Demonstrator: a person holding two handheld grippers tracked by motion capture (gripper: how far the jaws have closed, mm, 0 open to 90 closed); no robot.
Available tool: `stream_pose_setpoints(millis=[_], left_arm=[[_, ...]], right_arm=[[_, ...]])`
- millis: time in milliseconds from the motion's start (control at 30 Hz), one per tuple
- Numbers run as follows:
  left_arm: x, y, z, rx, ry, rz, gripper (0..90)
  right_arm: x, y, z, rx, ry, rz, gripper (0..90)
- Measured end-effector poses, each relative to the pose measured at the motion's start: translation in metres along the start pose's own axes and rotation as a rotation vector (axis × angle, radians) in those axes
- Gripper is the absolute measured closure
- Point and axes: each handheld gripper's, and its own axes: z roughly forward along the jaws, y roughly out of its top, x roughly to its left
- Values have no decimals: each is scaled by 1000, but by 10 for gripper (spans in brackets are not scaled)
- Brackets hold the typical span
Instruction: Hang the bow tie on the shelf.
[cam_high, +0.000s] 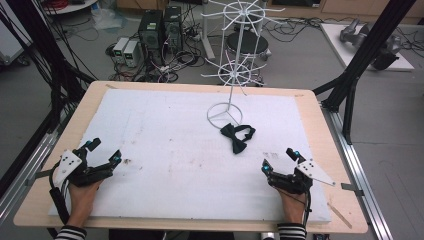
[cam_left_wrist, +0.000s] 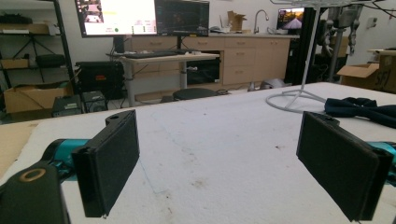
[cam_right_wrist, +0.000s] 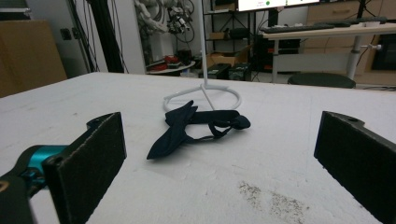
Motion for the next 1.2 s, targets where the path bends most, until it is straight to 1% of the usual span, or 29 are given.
stream_pose_setpoints(millis=[100,267,300,433,467,500,533,600,633,700,800,833,967,1000,1033,1133,1167,1200], left_arm=[[0,0,0,0,0,0,135],[0,0,0,-1,-1,-1,135],[0,0,0,-1,0,-1,135],[0,0,0,-2,1,-4,135],[0,0,0,0,0,-5,135],[0,0,0,2,0,-5,135],[1,0,0,2,1,-6,135],[0,0,0,1,0,-6,135],[0,0,0,2,1,-4,135],[0,0,0,-1,0,-6,135],[0,0,0,1,1,-5,135],[0,0,0,1,1,-5,135],[0,0,0,-1,3,-9,135],[0,0,0,0,2,-11,135],[0,0,0,-1,2,-11,135],[0,0,0,-1,3,-10,135],[0,0,0,0,2,-9,135],[0,0,0,0,2,-10,135]], right_arm=[[-1,5,-2,-1,-2,3,11],[0,13,-4,-17,11,6,11],[1,17,-4,-16,11,7,11],[1,22,-4,-2,10,10,12],[0,26,-2,19,14,4,11],[0,26,-2,19,14,4,11],[0,30,0,46,19,1,12],[0,35,3,64,27,-12,11],[0,35,3,64,27,-12,11],[0,43,8,102,42,-10,12],[2,49,14,137,58,-19,12],[2,51,16,147,61,-28,12],[4,55,22,179,81,-28,12],[4,56,24,182,79,-31,12],[4,58,29,211,85,-36,12],[5,62,35,247,90,-41,17],[5,62,35,247,90,-41,17],[4,64,37,259,89,-42,17]])
